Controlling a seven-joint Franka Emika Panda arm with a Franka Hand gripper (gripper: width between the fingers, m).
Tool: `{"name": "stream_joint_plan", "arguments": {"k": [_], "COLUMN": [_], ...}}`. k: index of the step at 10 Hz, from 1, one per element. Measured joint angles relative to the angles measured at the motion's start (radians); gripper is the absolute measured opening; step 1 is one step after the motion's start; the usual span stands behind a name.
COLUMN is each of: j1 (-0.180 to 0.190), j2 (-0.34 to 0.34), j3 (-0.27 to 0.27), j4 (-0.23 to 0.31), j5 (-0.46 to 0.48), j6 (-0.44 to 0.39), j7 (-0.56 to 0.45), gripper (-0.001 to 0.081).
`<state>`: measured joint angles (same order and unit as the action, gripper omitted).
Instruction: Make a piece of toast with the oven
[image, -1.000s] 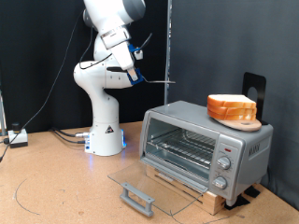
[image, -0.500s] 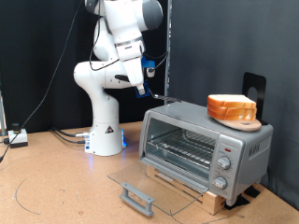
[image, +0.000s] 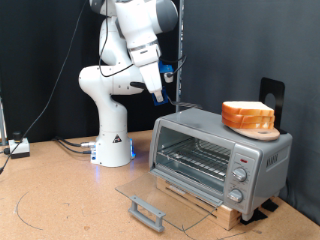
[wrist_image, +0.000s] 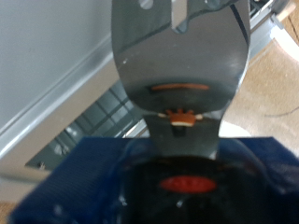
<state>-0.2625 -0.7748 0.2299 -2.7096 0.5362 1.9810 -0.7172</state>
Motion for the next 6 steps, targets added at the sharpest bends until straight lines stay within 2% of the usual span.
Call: {"name": "stream_joint_plan", "arguments": {"k": [6], "j1": [0.015], "j2": [0.048], "j3": [0.107], "j4": [0.008], "j5": [0.065], "j6": [0.080], "j7": [0.032], "gripper": [0.0394]}}
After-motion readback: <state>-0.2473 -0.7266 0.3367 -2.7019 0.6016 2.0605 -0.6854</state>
